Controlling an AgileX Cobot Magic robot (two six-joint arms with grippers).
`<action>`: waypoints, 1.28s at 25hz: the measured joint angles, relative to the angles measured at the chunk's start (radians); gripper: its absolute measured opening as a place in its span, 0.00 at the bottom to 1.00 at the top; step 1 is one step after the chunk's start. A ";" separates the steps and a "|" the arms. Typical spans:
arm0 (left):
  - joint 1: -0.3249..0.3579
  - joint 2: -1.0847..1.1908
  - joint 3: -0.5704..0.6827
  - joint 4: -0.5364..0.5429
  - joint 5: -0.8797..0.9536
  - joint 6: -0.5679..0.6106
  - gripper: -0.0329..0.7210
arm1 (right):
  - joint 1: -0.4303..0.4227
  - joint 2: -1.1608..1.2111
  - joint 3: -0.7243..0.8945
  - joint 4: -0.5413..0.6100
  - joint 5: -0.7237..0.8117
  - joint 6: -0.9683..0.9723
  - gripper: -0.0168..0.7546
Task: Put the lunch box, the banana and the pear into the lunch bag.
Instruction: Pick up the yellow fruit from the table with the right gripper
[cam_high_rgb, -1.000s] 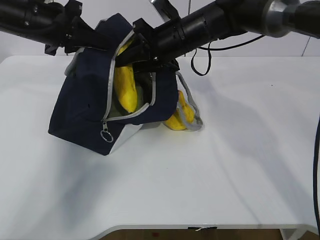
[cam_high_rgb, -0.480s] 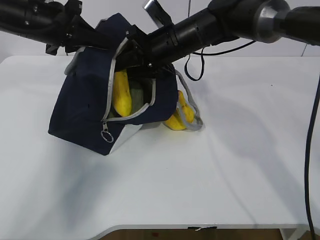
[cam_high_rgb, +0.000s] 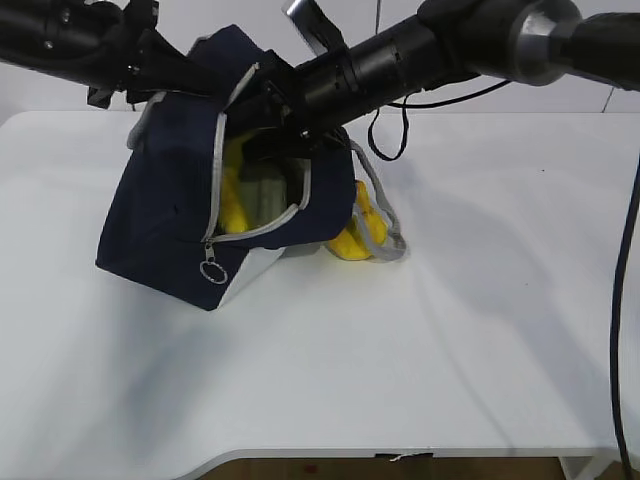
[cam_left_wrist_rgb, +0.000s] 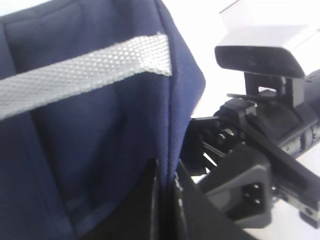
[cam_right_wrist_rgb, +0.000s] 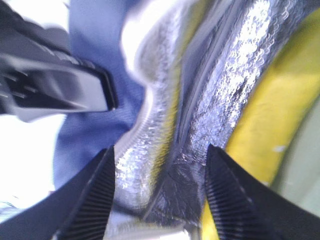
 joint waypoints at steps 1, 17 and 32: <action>0.006 0.000 0.000 -0.002 0.002 0.000 0.03 | -0.006 0.000 0.000 0.014 0.010 -0.008 0.62; 0.037 -0.002 0.000 -0.004 0.021 0.023 0.03 | -0.164 -0.026 0.000 -0.096 0.078 0.050 0.57; 0.075 -0.038 0.000 0.029 0.023 0.044 0.03 | -0.164 -0.112 0.000 -0.618 0.098 0.281 0.56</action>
